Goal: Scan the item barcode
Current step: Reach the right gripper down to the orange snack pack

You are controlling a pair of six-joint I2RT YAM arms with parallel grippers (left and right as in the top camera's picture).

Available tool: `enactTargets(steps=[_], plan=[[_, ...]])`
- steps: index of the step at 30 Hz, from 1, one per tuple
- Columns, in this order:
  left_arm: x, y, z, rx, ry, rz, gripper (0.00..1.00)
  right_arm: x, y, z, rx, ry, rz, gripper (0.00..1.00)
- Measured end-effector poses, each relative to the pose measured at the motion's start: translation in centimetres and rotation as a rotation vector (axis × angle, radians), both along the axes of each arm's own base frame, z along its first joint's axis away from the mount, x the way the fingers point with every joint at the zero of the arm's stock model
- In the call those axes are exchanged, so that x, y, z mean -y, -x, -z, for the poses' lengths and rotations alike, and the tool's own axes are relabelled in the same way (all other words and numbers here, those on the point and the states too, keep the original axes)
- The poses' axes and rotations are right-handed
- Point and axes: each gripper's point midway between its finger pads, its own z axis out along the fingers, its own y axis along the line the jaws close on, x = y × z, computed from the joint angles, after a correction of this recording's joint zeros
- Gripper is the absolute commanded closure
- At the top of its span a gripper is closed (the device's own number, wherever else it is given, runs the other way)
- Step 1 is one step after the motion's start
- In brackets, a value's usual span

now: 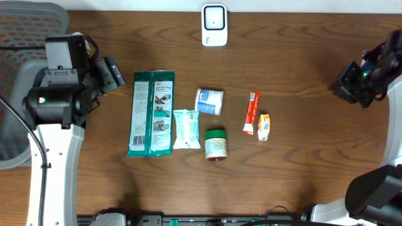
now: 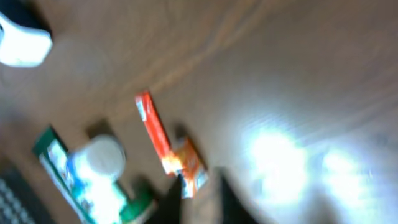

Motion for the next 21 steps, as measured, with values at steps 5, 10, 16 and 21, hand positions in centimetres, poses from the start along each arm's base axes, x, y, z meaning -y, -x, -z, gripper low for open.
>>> enactTargets(steps=[5,10,16,21], plan=[[0.1,0.0,0.0,0.000,0.004,0.004,0.14,-3.7,1.6,0.3,-0.064,-0.013,-0.142,0.99],[0.2,0.0,0.0,0.000,0.008,0.007,0.14,-8.2,1.6,0.3,-0.056,0.001,-0.299,0.99],[0.2,0.0,0.0,0.000,0.009,0.008,0.14,-13.7,1.7,0.9,-0.040,0.051,-0.439,0.96],[0.2,0.0,0.0,0.000,0.009,0.008,0.14,-17.0,1.3,2.2,-0.008,0.139,-0.462,0.57]])
